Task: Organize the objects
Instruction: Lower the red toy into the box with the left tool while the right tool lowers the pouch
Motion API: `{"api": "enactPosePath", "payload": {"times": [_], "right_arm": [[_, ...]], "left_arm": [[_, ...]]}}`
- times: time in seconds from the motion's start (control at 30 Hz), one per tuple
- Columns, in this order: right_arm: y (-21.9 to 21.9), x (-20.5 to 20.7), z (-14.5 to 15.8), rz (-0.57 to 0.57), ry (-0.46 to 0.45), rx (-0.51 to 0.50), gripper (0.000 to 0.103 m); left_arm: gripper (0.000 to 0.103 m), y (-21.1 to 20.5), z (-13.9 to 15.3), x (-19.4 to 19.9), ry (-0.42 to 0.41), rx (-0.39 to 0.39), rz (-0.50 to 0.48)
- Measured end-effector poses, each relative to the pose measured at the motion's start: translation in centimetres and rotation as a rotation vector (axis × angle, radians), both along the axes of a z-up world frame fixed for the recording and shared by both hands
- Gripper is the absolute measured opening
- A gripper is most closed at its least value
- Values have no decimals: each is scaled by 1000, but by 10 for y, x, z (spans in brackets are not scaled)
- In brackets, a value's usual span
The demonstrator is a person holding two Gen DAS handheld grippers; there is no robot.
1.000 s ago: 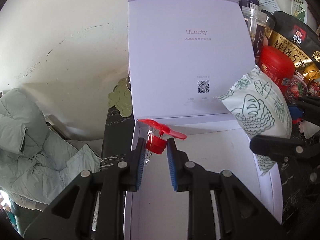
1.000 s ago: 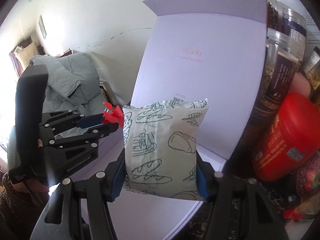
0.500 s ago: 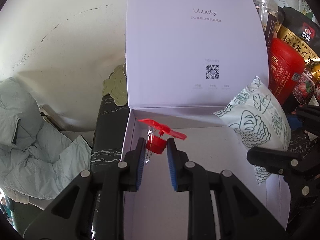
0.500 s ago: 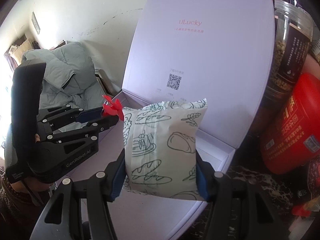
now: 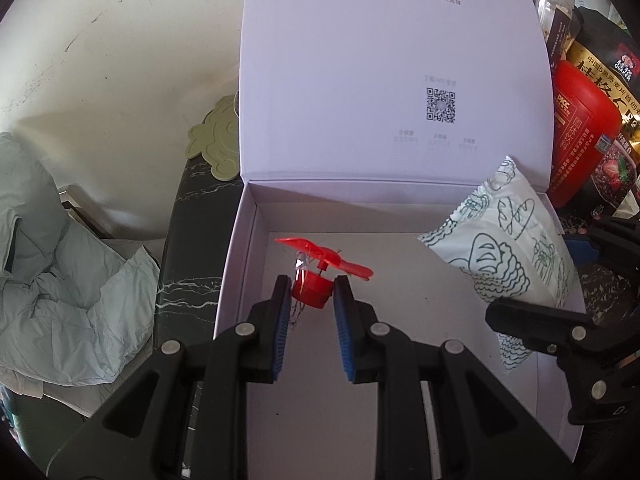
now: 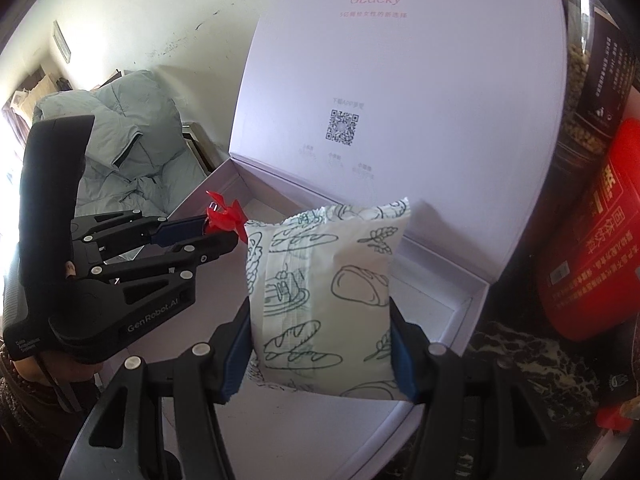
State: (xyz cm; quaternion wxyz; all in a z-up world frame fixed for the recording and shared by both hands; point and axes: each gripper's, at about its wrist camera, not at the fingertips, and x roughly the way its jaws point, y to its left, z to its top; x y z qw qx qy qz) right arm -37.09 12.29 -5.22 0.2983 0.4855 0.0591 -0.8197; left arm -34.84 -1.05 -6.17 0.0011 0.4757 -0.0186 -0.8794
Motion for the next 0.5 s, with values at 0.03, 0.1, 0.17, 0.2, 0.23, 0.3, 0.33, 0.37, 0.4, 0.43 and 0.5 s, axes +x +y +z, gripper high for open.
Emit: {"api": "enactPosePath", "payload": {"times": [0.03, 0.1, 0.17, 0.2, 0.23, 0.3, 0.33, 0.37, 0.4, 0.43, 0.5], "right_arm": [[1, 0, -1, 0, -2, 3, 61], [0, 0, -3, 1, -5, 9, 61], [-3, 1, -4, -10, 10, 29, 61], [-5, 2, -3, -11, 23, 43, 61], [-6, 3, -3, -5, 30, 52, 61], [-9, 3, -4, 1, 21, 45, 61], [-9, 3, -4, 2, 15, 40, 61], [-10, 2, -5, 6, 9, 37, 61], [-11, 2, -6, 8, 5, 39, 61], [-13, 2, -7, 6, 2, 45, 61], [-14, 0, -7, -2, 2, 46, 61]], "left_arm": [[20, 1, 0, 0, -1, -5, 1], [20, 2, -1, -1, -7, -5, -2], [20, 1, -1, -2, -10, -1, -2], [20, 1, -1, -2, -6, -5, -3], [21, 2, -1, -2, -2, -12, -3], [21, 2, -2, -2, 0, -17, 0], [21, 2, -2, -2, 0, -16, 1], [21, 2, -2, -3, -1, -16, 3], [21, 2, -3, -3, -3, -20, 6], [21, 3, -3, -3, -6, -22, 7], [22, 3, -3, -3, -12, -22, 7]]}}
